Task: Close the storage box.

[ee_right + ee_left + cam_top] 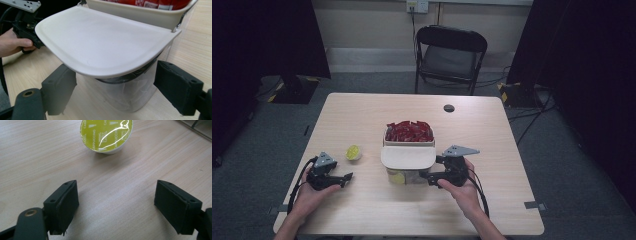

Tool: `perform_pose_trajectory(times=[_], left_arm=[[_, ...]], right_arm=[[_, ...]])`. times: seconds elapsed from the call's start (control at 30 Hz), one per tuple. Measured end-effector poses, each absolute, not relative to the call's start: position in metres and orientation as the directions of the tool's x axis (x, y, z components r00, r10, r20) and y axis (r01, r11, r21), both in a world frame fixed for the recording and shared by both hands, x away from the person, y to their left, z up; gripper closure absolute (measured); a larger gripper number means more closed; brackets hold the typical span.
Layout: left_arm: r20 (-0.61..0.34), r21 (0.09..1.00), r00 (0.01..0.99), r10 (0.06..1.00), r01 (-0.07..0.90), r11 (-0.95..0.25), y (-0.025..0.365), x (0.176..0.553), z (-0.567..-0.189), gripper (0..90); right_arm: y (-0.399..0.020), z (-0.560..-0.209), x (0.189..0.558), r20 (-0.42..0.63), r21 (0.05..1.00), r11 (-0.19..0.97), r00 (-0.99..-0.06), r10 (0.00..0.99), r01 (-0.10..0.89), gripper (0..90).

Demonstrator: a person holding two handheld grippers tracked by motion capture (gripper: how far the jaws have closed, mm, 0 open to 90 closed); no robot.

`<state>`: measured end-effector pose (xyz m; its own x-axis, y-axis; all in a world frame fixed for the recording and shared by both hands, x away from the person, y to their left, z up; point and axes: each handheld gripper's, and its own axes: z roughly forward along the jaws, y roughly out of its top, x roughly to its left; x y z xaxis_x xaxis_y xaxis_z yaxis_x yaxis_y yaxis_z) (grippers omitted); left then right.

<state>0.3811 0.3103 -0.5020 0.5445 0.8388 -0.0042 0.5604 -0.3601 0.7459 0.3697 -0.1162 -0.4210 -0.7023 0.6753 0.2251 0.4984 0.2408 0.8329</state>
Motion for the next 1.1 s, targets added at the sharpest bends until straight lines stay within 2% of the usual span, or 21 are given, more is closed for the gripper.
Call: perform_pose_trajectory(times=[0.73,1.1], left_arm=[[-0.005,0.746,0.544,0.839,0.561,-0.359,0.31,0.381,-0.502,19.1],[-0.006,0.746,0.544,0.839,0.561,-0.359,0.31,0.381,-0.502,19.1]], right_arm=[[-0.122,-0.442,0.368,0.202,0.809,0.278,-0.688,0.698,0.519,19.3],[-0.148,-0.441,0.366,0.2,0.806,0.25,-0.644,0.738,0.536,18.1]])
